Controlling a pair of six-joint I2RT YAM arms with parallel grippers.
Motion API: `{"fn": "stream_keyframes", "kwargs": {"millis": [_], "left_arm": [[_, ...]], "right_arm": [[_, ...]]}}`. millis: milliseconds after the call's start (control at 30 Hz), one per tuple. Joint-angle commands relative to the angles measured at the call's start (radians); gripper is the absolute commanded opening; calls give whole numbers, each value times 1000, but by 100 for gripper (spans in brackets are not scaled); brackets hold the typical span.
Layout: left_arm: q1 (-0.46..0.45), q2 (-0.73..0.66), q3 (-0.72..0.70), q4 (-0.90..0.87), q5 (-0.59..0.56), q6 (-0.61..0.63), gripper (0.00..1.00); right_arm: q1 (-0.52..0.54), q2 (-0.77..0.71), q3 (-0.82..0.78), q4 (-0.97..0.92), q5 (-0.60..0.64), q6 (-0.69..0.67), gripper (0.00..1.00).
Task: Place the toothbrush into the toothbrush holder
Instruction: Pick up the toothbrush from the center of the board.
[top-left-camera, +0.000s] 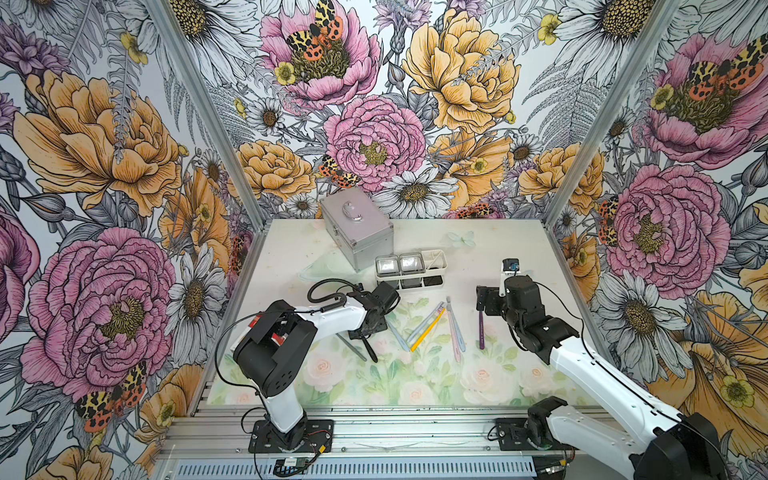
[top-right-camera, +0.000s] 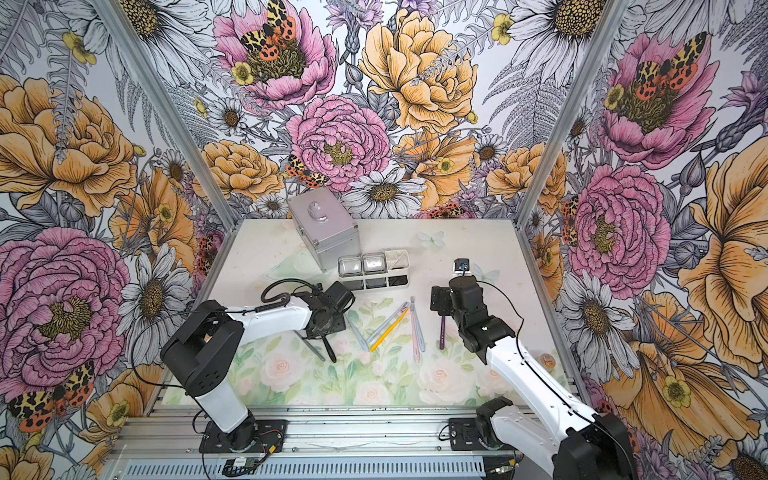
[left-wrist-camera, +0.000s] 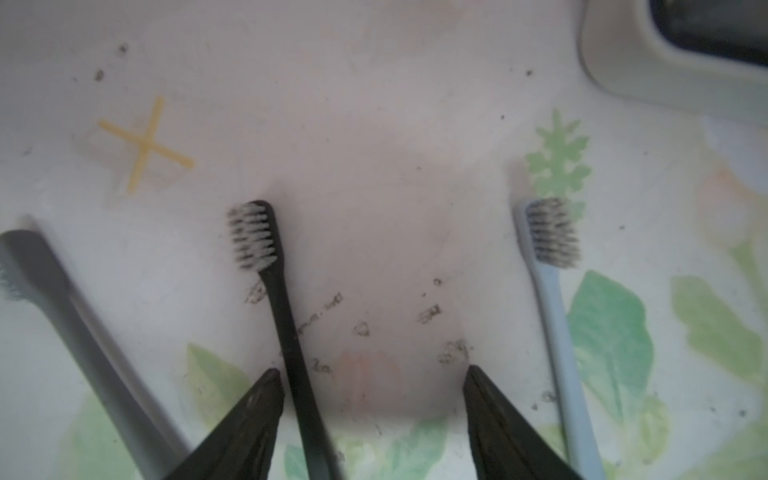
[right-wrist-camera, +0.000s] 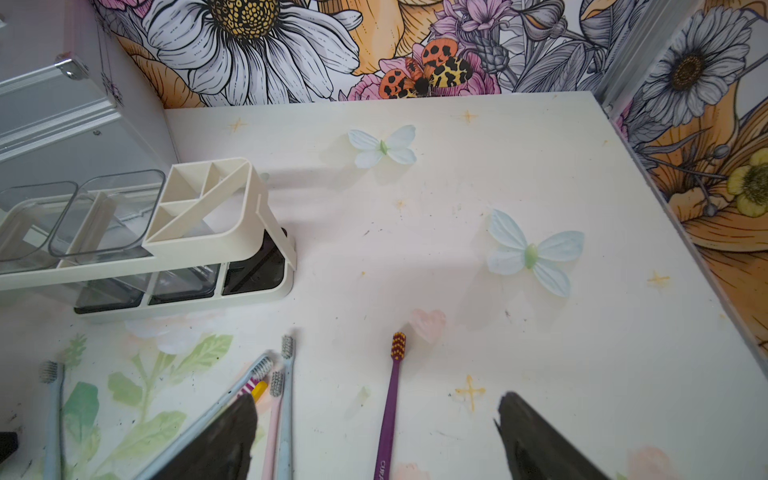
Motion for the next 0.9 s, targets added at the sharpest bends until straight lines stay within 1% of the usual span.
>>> {"fn": "stream_keyframes", "kwargs": {"millis": [0, 67, 133, 167, 200, 333, 400, 433, 500, 567, 600, 867], "left_arm": [[8, 57, 3, 10, 31, -32, 62], [7, 74, 7, 11, 35, -33, 53], [4, 74, 16, 11, 39, -25, 41], [3, 116, 17, 11, 41, -21, 37], [2, 124, 20, 11, 45, -7, 33], [-3, 144, 9, 10, 43, 13, 28], [-3, 152, 3, 10, 46, 20, 28], [-3, 158, 2, 11, 47, 26, 25], [-2, 166, 3, 11, 47, 36, 17], [-2, 176, 13, 11, 56, 56, 2], [0, 179, 19, 11, 62, 69, 0], [7, 175, 38, 9, 76, 121, 0]], "right_arm": [[6, -25, -9, -34, 40, -7, 92], [4, -34, -9, -42, 56, -11, 92], [3, -43, -10, -44, 67, -15, 93], [4, -45, -10, -45, 72, -18, 93], [4, -46, -11, -46, 78, -19, 94], [2, -45, -10, -50, 95, -24, 94], [3, -44, -10, -54, 93, -21, 94], [2, -43, -9, -55, 93, -19, 94], [3, -39, -9, -57, 93, -18, 94], [2, -35, -6, -63, 94, -20, 94], [1, -33, -6, -63, 94, -19, 94], [2, -40, -2, -80, 83, -2, 94]]}}
